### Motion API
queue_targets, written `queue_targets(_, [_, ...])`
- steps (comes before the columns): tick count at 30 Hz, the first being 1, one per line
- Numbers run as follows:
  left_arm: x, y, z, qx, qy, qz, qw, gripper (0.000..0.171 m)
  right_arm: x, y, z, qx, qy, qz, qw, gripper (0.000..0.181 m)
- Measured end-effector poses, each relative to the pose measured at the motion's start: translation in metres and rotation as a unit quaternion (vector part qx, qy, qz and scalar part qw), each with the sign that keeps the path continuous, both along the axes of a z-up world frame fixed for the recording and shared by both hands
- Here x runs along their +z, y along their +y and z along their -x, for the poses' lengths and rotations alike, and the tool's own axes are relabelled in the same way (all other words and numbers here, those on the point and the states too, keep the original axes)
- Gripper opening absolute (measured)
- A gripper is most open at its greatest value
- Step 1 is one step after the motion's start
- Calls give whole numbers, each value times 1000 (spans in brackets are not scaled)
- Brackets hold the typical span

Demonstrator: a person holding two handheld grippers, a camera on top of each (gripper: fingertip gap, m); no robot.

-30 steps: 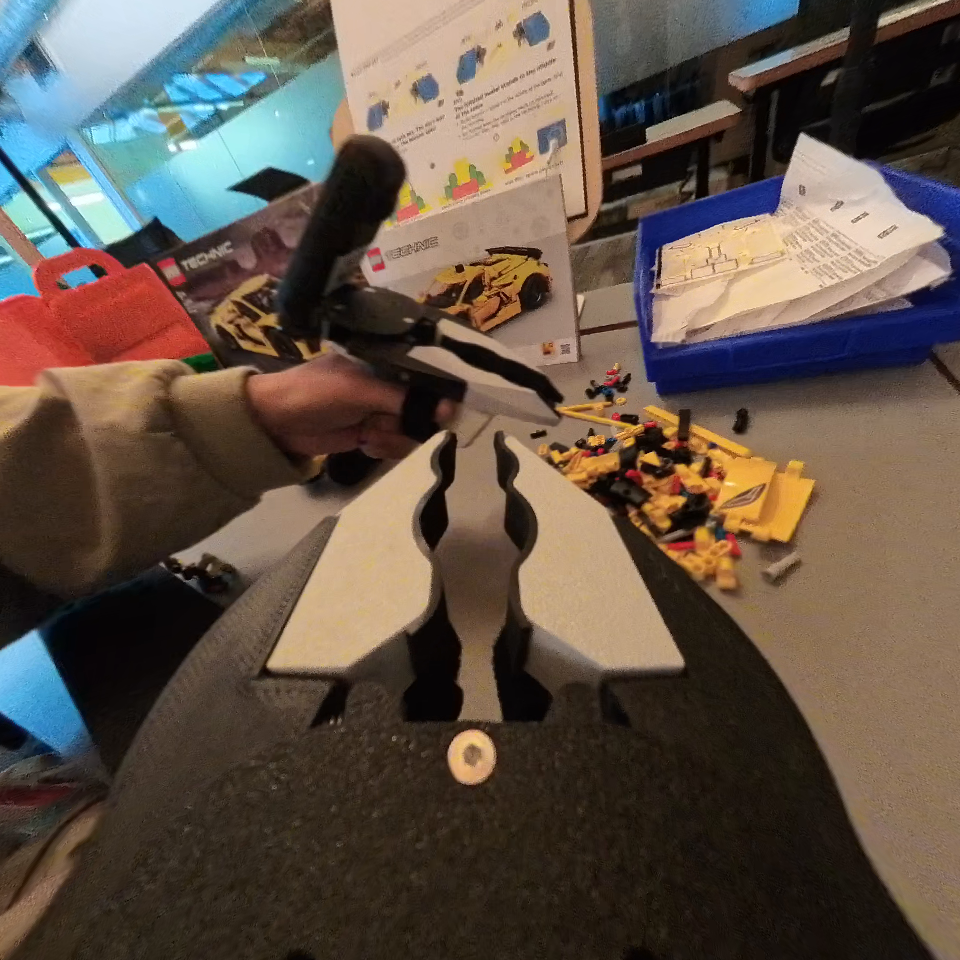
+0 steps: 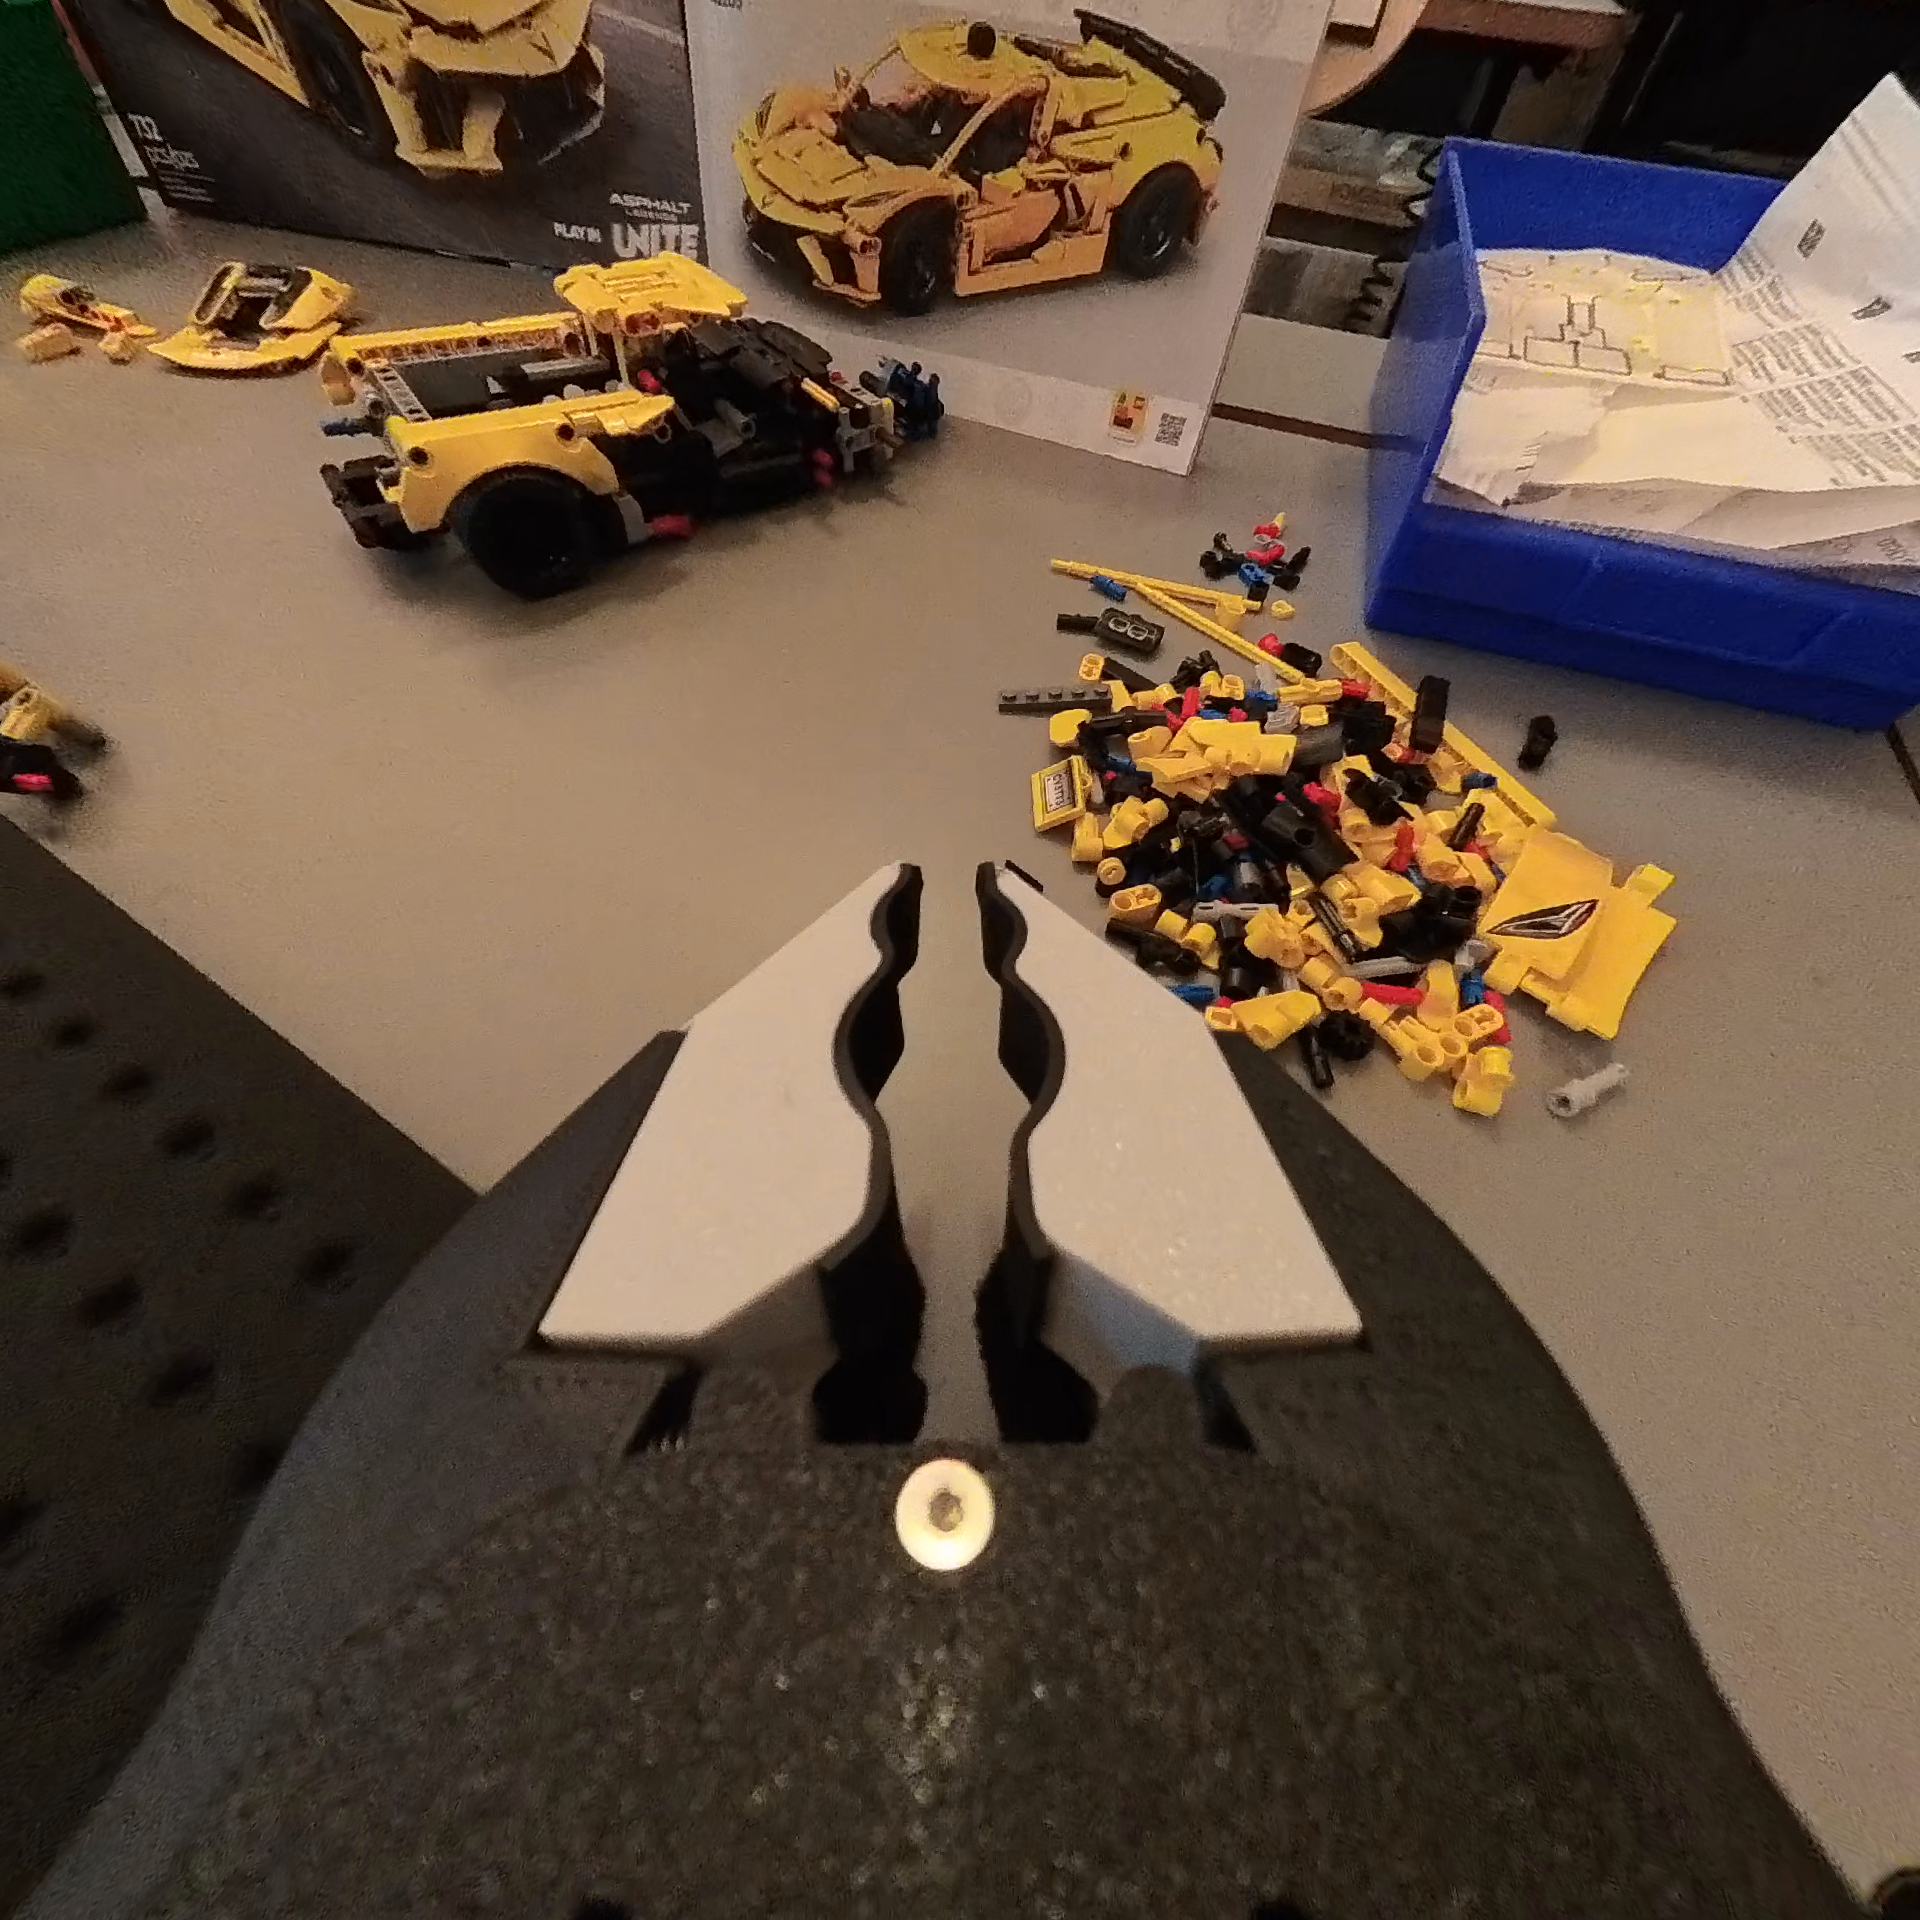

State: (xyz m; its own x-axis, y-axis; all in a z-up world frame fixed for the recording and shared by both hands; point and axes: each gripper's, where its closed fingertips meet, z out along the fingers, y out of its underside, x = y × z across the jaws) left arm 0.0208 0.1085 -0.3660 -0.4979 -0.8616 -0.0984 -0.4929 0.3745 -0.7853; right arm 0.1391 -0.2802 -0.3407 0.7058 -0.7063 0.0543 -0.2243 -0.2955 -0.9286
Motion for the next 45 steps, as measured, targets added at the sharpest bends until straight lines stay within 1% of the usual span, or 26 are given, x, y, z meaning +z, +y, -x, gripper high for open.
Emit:
queue_targets(2, [-8, 5, 5, 16, 22, 15, 1000, 51, -2, 1, -1, 6, 9, -2, 1000, 10])
queue_targets(3, [0, 3, 7, 21, 7, 30, 999, 42, -2, 2, -1, 10, 11, -6, 1000, 10])
queue_targets(4, [3, 3, 12, 27, 0, 28, 999, 34, -1, 2, -2, 10, 9, -9, 1000, 10])
queue_targets(6, [-6, 3, 31, 42, 11, 11, 999, 34, -1, 4, -3, 20, 11, -11, 1000, 9])
queue_targets(7, [-4, 6, 36, 62, -5, 2, 998, 32, -1, 7, -4, 26, 12, -11, 1000, 9])
queue_targets(9, [9, 9, 44, 91, -54, -1, 994, 18, -4, 12, -7, 37, 11, -6, 999, 9])
queue_targets(11, [5, 10, 57, 115, -47, -10, 992, 22, -7, 17, -8, 47, 9, 13, 999, 9])
queue_targets(13, [15, 14, 60, 141, -92, -38, 985, 20, -9, 20, -9, 47, 3, 33, 998, 8])
queue_targets(15, [9, 14, 64, 150, -78, -54, 984, 21, -4, 23, -6, 45, -13, 42, 998, 5])
queue_targets(17, [5, 21, 67, 176, -69, -50, 981, 27, 4, 26, 1, 39, -17, 49, 998, 7])
queue_targets(19, [10, 22, 69, 181, -76, -34, 980, 20, 13, 27, 11, 21, -23, 39, 999, 9])
queue_targets(21, [9, 25, 65, 189, -73, -34, 979, 21, 18, 28, 18, -11, -56, 34, 998, 9])
queue_targets(22, [8, 27, 62, 196, -70, -33, 978, 22, 15, 27, 19, -33, -83, 53, 995, 9])
queue_targets(25, [4, 29, 48, 210, -54, -15, 976, 21, 26, 20, 20, -93, -208, 147, 963, 4])
queue_targets(27, [6, 18, 38, 193, -49, -14, 980, 21, 40, 9, 29, -140, -290, 197, 926, 0])
queue_targets(28, [10, 5, 32, 174, -55, 9, 983, 21, 45, 2, 36, -159, -300, 220, 914, 0])
queue_targets(29, [13, -12, 26, 148, -51, 38, 987, 21, 43, 0, 41, -160, -283, 207, 923, 0])
queue_targets(31, [12, -55, 20, 57, -22, 92, 994, 24, 16, 2, 42, -138, -187, 174, 957, 0])
queue_targets(32, [10, -75, 21, 6, 1, 110, 994, 31, 8, 0, 41, -134, -166, 180, 960, 0])
queue_targets(34, [3, -101, 29, -75, 42, 131, 988, 46, 19, -12, 43, -159, -196, 169, 953, 0])
queue_targets(36, [-11, -103, 36, -104, 80, 116, 984, 56, 26, -29, 50, -184, -187, 146, 954, 0])
queue_targets(38, [-20, -104, 40, -126, 96, 94, 983, 59, 14, -30, 66, -167, -101, 89, 977, 1])
queue_targets(40, [-24, -109, 36, -144, 79, 76, 983, 58, 2, -22, 84, -143, -21, -12, 989, 3])
queue_targets(42, [-35, -111, 30, -156, 84, 30, 984, 57, 8, -17, 86, -131, -25, -123, 983, 0])
queue_targets(44, [-35, -112, 24, -166, 63, -3, 984, 39, 25, -28, 77, -166, -77, -180, 967, 0])
queue_targets(45, [-35, -114, 23, -171, 55, -9, 984, 26, 21, -31, 74, -180, -69, -179, 965, 0])
